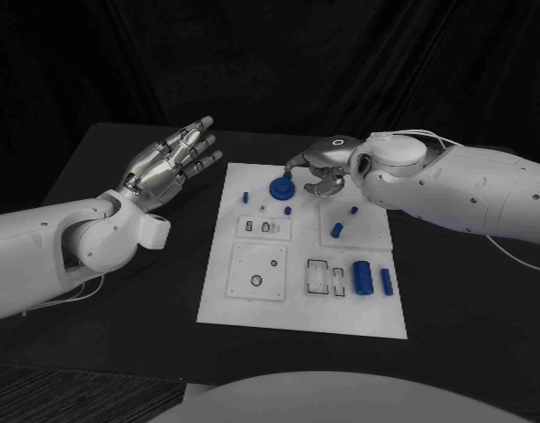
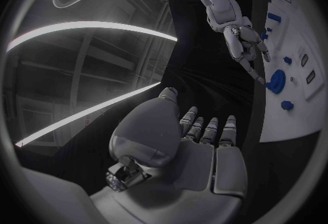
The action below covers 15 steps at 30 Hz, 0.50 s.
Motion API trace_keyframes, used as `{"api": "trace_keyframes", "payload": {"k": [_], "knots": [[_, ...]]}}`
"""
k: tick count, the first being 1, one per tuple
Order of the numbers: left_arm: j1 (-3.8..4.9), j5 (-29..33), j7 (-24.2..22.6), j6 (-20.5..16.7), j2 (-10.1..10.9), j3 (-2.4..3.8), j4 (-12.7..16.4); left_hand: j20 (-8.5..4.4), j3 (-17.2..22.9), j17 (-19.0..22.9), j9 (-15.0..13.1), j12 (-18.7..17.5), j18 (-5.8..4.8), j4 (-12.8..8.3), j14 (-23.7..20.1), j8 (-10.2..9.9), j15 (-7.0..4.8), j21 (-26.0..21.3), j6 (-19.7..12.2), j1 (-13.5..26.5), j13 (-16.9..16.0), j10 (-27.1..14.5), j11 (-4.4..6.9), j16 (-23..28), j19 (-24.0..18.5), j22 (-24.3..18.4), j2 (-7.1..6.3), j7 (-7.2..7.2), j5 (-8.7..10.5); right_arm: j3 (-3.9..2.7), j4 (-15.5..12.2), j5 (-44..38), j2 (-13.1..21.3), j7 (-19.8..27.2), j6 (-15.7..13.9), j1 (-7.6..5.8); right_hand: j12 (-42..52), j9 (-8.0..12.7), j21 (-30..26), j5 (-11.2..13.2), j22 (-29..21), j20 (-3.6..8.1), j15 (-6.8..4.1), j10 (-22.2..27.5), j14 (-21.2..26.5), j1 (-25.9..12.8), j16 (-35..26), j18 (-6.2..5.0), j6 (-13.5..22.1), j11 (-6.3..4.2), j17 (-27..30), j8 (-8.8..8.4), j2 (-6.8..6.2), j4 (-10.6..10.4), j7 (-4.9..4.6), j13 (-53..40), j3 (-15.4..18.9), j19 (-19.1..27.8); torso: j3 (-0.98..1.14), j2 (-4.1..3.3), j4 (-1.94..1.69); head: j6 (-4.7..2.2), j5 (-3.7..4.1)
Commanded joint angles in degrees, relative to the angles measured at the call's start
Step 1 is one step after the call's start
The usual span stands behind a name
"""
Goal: Assemble the parts on the task board
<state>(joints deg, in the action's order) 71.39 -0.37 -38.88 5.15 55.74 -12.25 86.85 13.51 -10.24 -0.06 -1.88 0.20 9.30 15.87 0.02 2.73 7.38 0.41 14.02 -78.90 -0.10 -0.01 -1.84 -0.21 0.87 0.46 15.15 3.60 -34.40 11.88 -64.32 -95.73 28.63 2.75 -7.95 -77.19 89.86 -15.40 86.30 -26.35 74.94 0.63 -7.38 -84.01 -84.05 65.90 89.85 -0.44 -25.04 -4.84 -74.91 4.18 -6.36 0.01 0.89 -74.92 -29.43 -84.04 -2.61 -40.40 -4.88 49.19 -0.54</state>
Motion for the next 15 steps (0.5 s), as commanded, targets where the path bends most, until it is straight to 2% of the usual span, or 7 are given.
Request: {"api": "trace_keyframes", "payload": {"k": [1, 15], "knots": [[-0.09, 0.0, -2.3, 0.6, -0.1, 0.05, 0.0, 0.49, 0.4, 0.1, -0.1, -0.2, 0.85, -0.1, 0.0, 0.2, 0.56, 0.4, 0.0, -0.6, 0.1, 0.0, -0.51, 0.2, -0.1, 0.1, 0.04, 0.2, -0.2, -0.02, 0.0, -0.2, -0.3, 0.0, -0.8, 0.12, 0.1, 1.0, -0.2, 0.1, 13.6, 0.25, -0.27, -6.0, -5.9, 0.2, 0.1, -0.66, 1.1, -0.28, -15.1, -0.55, -0.39, -0.1, 0.15, -15.1, -0.4, -3.5, 0.02, -0.02, 0.02, 0.0, 0.11], [-0.09, 0.0, -2.4, 0.8, -0.4, 0.05, -0.1, 0.52, 0.5, 0.1, -0.1, -0.2, 0.84, -0.1, 0.0, 0.2, 0.6, 0.4, 0.0, -0.7, 0.1, 0.0, -0.56, 0.2, -0.1, 0.1, 0.09, 0.22, -0.29, -0.02, 1.0, -0.2, -2.1, -0.4, 1.4, 0.5, 0.1, 0.9, -0.2, 0.4, 13.6, 0.38, -0.38, -6.0, -5.9, 0.3, 0.1, -0.66, -0.1, -0.37, -15.1, -0.54, -0.32, -0.1, 0.13, -15.1, -0.5, -3.5, -0.01, -0.04, -0.04, 0.0, 0.25]]}}
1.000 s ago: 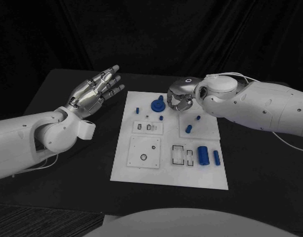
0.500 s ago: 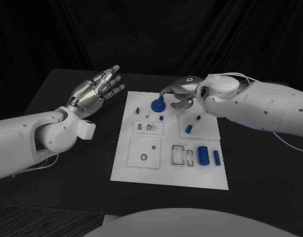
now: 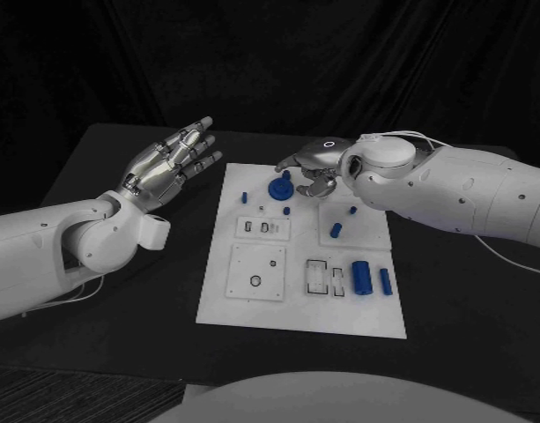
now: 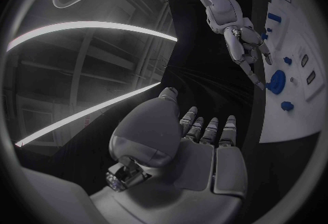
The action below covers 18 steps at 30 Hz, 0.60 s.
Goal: Assemble the parts on the task board
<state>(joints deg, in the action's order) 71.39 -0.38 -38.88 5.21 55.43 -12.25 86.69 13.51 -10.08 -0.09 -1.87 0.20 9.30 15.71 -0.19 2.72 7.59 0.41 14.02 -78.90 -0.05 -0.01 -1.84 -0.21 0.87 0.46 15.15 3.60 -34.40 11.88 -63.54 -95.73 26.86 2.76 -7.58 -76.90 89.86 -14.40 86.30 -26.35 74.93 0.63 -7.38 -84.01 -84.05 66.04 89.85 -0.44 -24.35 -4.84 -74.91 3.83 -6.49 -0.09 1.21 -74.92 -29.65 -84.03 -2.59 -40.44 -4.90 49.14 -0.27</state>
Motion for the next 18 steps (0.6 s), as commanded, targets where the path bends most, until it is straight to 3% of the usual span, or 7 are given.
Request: {"api": "trace_keyframes", "payload": {"k": [1, 15, 18], "knots": [[-0.09, 0.0, -2.4, 0.8, -0.1, 0.05, 0.1, 0.52, 0.3, 0.1, -0.1, -0.2, 0.85, 0.0, 0.2, 0.2, 0.39, 0.4, 0.0, -0.7, 0.1, 0.0, -0.56, 0.2, -0.1, 0.1, 0.09, 0.22, -0.29, -0.02, 0.3, -0.2, -0.4, -0.4, 1.1, 0.25, 0.1, -0.1, -0.2, 0.4, 13.6, 0.38, -0.38, -6.0, -5.9, 0.2, 0.1, -0.67, -0.8, -0.37, -15.1, -0.18, -0.19, 0.0, -0.19, -15.1, -0.3, -3.5, -0.04, -0.01, -0.03, 0.05, -0.01], [-0.09, 0.0, -2.4, 0.8, -0.1, 0.05, 0.1, 0.52, 0.3, 0.1, -0.1, -0.2, 0.85, 0.0, 0.2, 0.2, 0.39, 0.4, 0.0, -0.7, 0.1, 0.0, -0.56, 0.2, -0.1, 0.1, 0.09, 0.22, -0.29, -0.02, 0.7, -0.2, -0.5, -1.3, 2.3, 0.52, 0.1, -0.8, -0.3, 0.5, 13.6, 0.37, -0.21, -6.0, -5.9, -0.3, 0.1, -0.67, -5.1, 0.01, -15.1, 0.32, -0.05, -0.4, -0.95, -15.1, -0.2, -3.4, -0.02, 0.02, -0.06, 0.26, -0.09], [-0.1, 0.0, -2.4, 0.8, -0.1, 0.05, 0.1, 0.52, 0.3, 0.1, -0.1, -0.2, 0.85, 0.0, 0.2, 0.2, 0.39, 0.4, 0.0, -0.7, 0.1, 0.0, -0.56, 0.2, -0.1, 0.1, 0.09, 0.22, -0.29, -0.02, 0.8, -0.2, -0.4, -1.6, 2.6, 0.53, 0.1, -2.1, -0.1, 0.5, 13.7, -0.03, 0.34, -6.0, -5.9, -0.9, 0.1, -0.61, -11.0, 0.78, -15.1, 1.26, -0.01, -0.7, -1.95, -15.1, -0.1, -3.6, -0.03, 0.02, -0.04, 0.28, -0.07]]}}
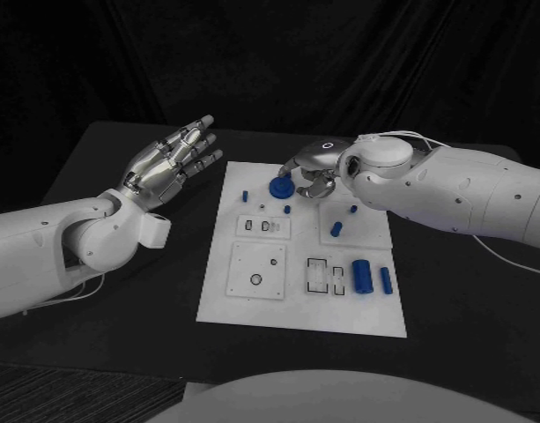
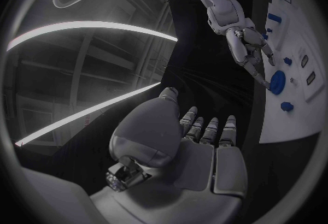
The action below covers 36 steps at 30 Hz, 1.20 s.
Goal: Assemble the parts on the task board
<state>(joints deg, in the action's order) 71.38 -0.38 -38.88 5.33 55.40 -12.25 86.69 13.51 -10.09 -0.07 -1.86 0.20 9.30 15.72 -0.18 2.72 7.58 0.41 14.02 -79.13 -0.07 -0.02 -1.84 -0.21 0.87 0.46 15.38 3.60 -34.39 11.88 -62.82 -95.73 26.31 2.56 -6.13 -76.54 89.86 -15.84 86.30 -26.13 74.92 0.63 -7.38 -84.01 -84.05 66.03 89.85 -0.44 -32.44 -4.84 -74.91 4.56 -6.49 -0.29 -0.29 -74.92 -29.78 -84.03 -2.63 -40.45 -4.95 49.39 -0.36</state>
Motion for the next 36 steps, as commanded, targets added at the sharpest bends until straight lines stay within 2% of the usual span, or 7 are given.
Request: {"api": "trace_keyframes", "payload": {"k": [1, 11, 17, 21, 25, 29, 36], "knots": [[-0.09, 0.0, -2.4, 0.7, -0.1, 0.05, 0.1, 0.52, 0.3, 0.1, -0.1, -0.2, 0.84, 0.0, 0.2, 0.2, 0.4, 0.4, 0.0, -0.5, 0.1, 0.0, -0.56, 0.2, -0.1, 0.1, -0.13, 0.22, -0.29, -0.02, 0.1, -0.2, 0.2, -1.5, 1.3, 0.17, 0.1, -0.8, -0.1, 0.2, 13.7, -0.09, 0.41, -6.0, -5.9, -0.9, 0.1, -0.61, -3.6, 0.86, -15.1, 0.64, 0.0, -0.6, -0.57, -15.1, 0.0, -3.6, 0.01, 0.02, 0.03, 0.05, 0.02], [-0.12, 0.0, -2.3, 0.8, 0.0, 0.05, 0.0, 0.54, 0.4, 0.1, -0.1, -0.2, 0.84, 0.0, 0.2, 0.2, 0.42, 0.4, 0.0, -0.6, 0.1, 0.0, -0.59, 0.2, 0.0, 0.1, -0.08, 0.25, -0.35, -0.02, -0.2, -0.2, 0.7, -2.1, 0.5, 0.23, 0.1, -1.1, 0.1, 0.1, 13.7, -1.9, 2.31, -6.0, -5.9, -1.9, 0.1, -0.55, -13.5, 3.03, -15.1, 2.67, 0.25, -1.4, -3.03, -15.1, -0.2, -3.7, 0.05, 0.02, 0.13, 0.17, -0.04], [-0.12, 0.0, -2.3, 0.8, 0.1, 0.05, 0.1, 0.56, 0.5, 0.1, -0.1, -0.2, 0.84, 0.0, 0.2, 0.2, 0.43, 0.4, 0.0, -0.6, 0.1, 0.0, -0.61, 0.2, 0.0, 0.1, -0.06, 0.28, -0.35, -0.02, -0.5, -0.2, 1.3, -2.4, -0.3, 0.24, 0.1, -2.5, -0.1, 0.1, 13.7, -2.31, 2.61, -6.0, -5.9, -1.9, 0.1, -0.59, -17.1, 3.26, -15.1, 4.18, 0.57, -1.4, -3.17, -15.1, 0.3, -3.7, 0.07, 0.03, 0.09, 0.24, -0.11], [-0.12, 0.0, -2.2, 0.8, 0.2, 0.05, 0.2, 0.56, 0.5, 0.1, -0.1, -0.2, 0.84, 0.0, 0.2, 0.2, 0.43, 0.4, 0.0, -0.6, 0.1, 0.0, -0.61, 0.2, 0.0, 0.1, -0.06, 0.28, -0.35, -0.02, -0.7, -0.2, 1.8, -2.5, -0.9, 0.24, 0.1, -4.6, -0.1, 0.3, 13.7, -2.34, 2.59, -6.0, -5.9, -1.7, 0.1, -0.61, -19.3, 3.16, -15.1, 6.06, 0.93, -1.2, -3.0, -15.1, 1.5, -3.7, 0.05, 0.04, 0.1, 0.32, -0.27], [-0.12, 0.0, -2.2, 0.7, 0.3, 0.05, 0.2, 0.57, 0.5, 0.1, -0.1, -0.2, 0.85, 0.0, 0.2, 0.2, 0.44, 0.4, 0.0, -0.6, 0.1, 0.0, -0.63, 0.2, 0.0, 0.1, -0.07, 0.28, -0.35, -0.02, -0.8, -0.2, 2.1, -2.5, -1.4, 0.24, 0.1, -6.9, -0.1, 0.3, 13.7, -2.24, 2.46, -6.0, -5.9, -1.5, 0.1, -0.61, -19.8, 3.03, -15.1, 7.51, 1.35, -1.0, -2.83, -15.1, 2.5, -3.7, 0.0, 0.04, 0.06, 0.34, -0.27], [-0.12, 0.0, -2.2, 0.7, 0.3, 0.05, 0.2, 0.57, 0.5, 0.1, -0.1, -0.2, 0.85, 0.0, 0.2, 0.2, 0.44, 0.4, 0.0, -0.6, 0.1, 0.0, -0.63, 0.2, 0.0, 0.1, -0.07, 0.28, -0.35, -0.02, -0.8, -0.2, 2.2, -2.3, -1.9, 0.24, 0.1, -7.8, -0.2, 0.2, 13.7, -2.21, 2.41, -6.0, -5.9, -1.3, 0.1, -0.63, -18.2, 3.01, -15.1, 7.16, 1.51, -0.8, -2.77, -15.1, 2.6, -3.6, -0.03, 0.03, 0.06, 0.27, -0.21], [-0.12, 0.0, -2.2, 0.7, 0.3, 0.05, 0.2, 0.57, 0.5, 0.1, -0.1, -0.2, 0.85, 0.0, 0.2, 0.2, 0.44, 0.4, 0.0, -0.6, 0.1, 0.0, -0.63, 0.2, 0.0, 0.1, -0.07, 0.28, -0.35, -0.02, -1.2, -0.2, 2.2, -1.9, -2.6, 0.24, 0.1, -6.7, -0.3, 0.1, 13.6, -2.17, 2.34, -6.0, -5.9, -1.3, 0.1, -0.65, -13.2, 2.93, -15.1, 3.78, 1.26, -1.0, -2.66, -15.1, 1.5, -3.6, 0.02, 0.04, 0.07, 0.15, -0.18]]}}
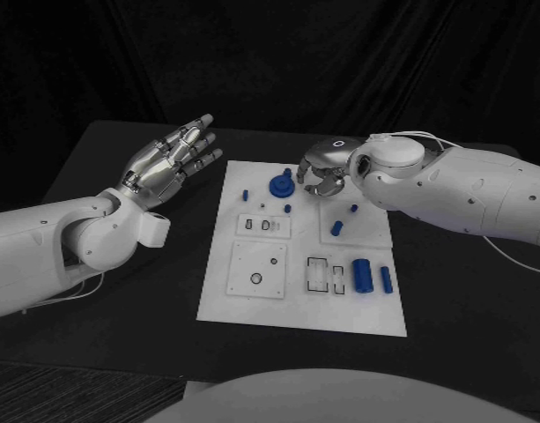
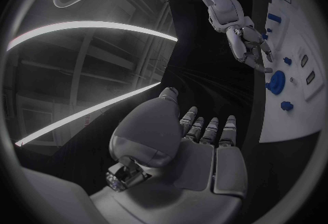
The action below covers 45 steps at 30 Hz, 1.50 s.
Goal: Assemble the parts on the task board
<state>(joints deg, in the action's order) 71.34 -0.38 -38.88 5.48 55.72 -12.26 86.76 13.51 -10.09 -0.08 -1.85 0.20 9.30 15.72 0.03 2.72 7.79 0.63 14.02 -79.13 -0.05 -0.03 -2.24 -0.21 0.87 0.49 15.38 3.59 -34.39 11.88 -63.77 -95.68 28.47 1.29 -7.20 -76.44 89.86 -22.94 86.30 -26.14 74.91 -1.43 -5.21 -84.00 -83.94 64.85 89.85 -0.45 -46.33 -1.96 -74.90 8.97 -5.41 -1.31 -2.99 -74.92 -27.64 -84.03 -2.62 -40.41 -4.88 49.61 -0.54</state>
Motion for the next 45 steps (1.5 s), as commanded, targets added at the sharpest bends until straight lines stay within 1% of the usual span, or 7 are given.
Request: {"api": "trace_keyframes", "payload": {"k": [1, 12, 17, 26, 33, 37, 45], "knots": [[-0.09, 0.0, -2.2, 0.6, 0.0, 0.05, 0.2, 0.57, 0.5, 0.1, -0.1, -0.2, 0.85, 0.0, 0.0, 0.2, 0.24, 0.2, 0.0, -0.6, 0.1, 0.0, -0.22, 0.2, 0.0, 0.1, -0.07, 0.29, -0.35, -0.02, -0.3, -0.2, 0.1, -0.6, -1.6, 0.14, 0.1, 0.5, -0.3, 0.1, 13.7, -0.09, 0.15, -6.0, -6.1, -0.2, 0.1, -0.65, 1.0, 0.01, -15.1, -0.9, 0.13, 0.0, 0.1, -15.1, -0.7, -3.6, 0.02, 0.01, 0.01, -0.1, -0.03], [-0.09, 0.0, -2.3, 0.5, 0.0, 0.05, 0.2, 0.57, 0.5, 0.1, -0.1, -0.2, 0.85, 0.0, 0.0, 0.2, 0.24, 0.2, 0.0, -0.6, 0.1, 0.0, -0.22, 0.2, 0.0, 0.1, -0.07, 0.29, -0.35, -0.02, -0.8, -0.2, 0.6, -0.6, -3.3, 0.12, 0.1, 2.4, -0.4, 0.7, 13.6, 0.18, -0.15, -6.0, -6.1, 0.1, 0.1, -0.67, 3.6, -0.35, -15.1, -3.31, -0.26, 0.1, 0.48, -15.1, -1.7, -3.6, 0.01, 0.01, -0.02, -0.45, -0.22], [-0.09, 0.0, -2.3, 0.4, 0.2, 0.05, 0.3, 0.57, 0.5, 0.1, -0.1, -0.2, 0.85, 0.0, 0.0, 0.2, 0.24, 0.2, 0.0, -0.6, 0.1, 0.0, -0.22, 0.2, 0.0, 0.1, -0.07, 0.29, -0.35, -0.02, -2.8, -0.2, 3.0, -0.6, -7.2, -0.41, 0.1, 3.6, -0.4, 9.5, 13.6, 0.29, -0.22, -6.0, -6.1, -1.1, 0.1, -0.66, 2.6, -0.36, -15.1, -3.64, -0.02, -2.1, 0.49, -15.1, -0.2, -3.6, 0.0, -0.01, -0.04, -0.99, -0.41], [-0.09, 0.0, -2.4, 0.3, 0.1, 0.05, 0.1, 0.62, 0.5, 0.1, -0.1, -0.2, 0.86, 0.0, 0.0, 0.3, 0.27, 0.2, 0.1, -0.7, 0.1, 0.0, -0.27, 0.2, 0.0, 0.1, -0.12, 0.31, -0.34, -0.01, -9.2, -0.2, 11.1, -1.9, -11.9, -2.58, 0.1, 5.1, 0.2, 17.7, 13.8, 0.38, -0.32, -6.0, -6.1, -3.0, 0.1, -0.51, 1.6, -0.47, -15.1, -3.86, -0.02, -6.8, 0.62, -15.1, 6.0, -4.0, 0.0, 0.05, 0.01, -2.19, -0.74], [-0.26, -0.3, -5.6, -1.1, -0.3, 0.05, 0.1, 0.86, 0.4, 0.1, -0.3, -0.1, 0.93, 0.5, 0.0, 0.9, 0.56, 0.7, 1.9, -1.0, 0.0, 0.2, -0.51, 0.2, 0.6, 0.4, -0.79, 0.91, -0.32, 0.01, -13.6, -0.2, 17.1, -3.0, -13.6, -3.0, 0.1, 6.8, -0.2, 21.0, 13.7, 0.59, -0.55, -6.0, -6.1, -3.8, 0.1, -0.62, 2.6, -0.78, -15.1, -4.76, 0.22, -10.9, 0.99, -15.1, 12.0, -3.7, 0.02, 0.17, 0.08, -4.29, -1.01], [-0.58, -2.0, -7.4, -2.1, -0.5, 0.05, -0.2, 0.77, 0.3, 0.1, -0.3, -0.1, 0.94, 0.7, 0.0, 0.9, 0.41, 0.8, 2.1, -0.9, -0.1, 0.3, -0.46, 0.2, 0.7, 0.4, -0.96, 0.83, -0.21, 0.02, -14.7, -0.2, 19.3, -3.4, -14.8, -2.86, 0.1, 8.0, -0.4, 21.0, 13.6, 1.14, -1.26, -6.0, -6.1, -2.7, 0.1, -0.66, 3.3, -1.58, -15.1, -5.07, 0.59, -11.9, 2.02, -15.1, 13.6, -3.7, 0.01, 0.26, 0.13, -5.43, -0.6], [-1.34, -3.1, -7.8, -2.1, -1.6, 0.05, -0.9, 0.64, 0.2, 0.1, -0.3, -0.1, 0.91, 0.9, 0.0, 0.9, 0.2, 0.7, 1.9, -0.7, 0.0, 0.2, -0.47, 0.2, 0.5, 0.3, -0.87, 0.72, 0.1, 0.03, -14.4, 0.0, 21.0, -3.0, -18.1, -1.45, 0.1, 8.7, -0.2, 20.8, 13.7, 1.29, -1.24, -6.0, -6.1, -1.5, 0.1, -0.6, 2.6, -1.43, -15.1, -4.78, 0.54, -12.2, 1.58, -15.1, 14.7, -3.8, 0.31, 0.57, 0.34, -7.17, -0.08]]}}
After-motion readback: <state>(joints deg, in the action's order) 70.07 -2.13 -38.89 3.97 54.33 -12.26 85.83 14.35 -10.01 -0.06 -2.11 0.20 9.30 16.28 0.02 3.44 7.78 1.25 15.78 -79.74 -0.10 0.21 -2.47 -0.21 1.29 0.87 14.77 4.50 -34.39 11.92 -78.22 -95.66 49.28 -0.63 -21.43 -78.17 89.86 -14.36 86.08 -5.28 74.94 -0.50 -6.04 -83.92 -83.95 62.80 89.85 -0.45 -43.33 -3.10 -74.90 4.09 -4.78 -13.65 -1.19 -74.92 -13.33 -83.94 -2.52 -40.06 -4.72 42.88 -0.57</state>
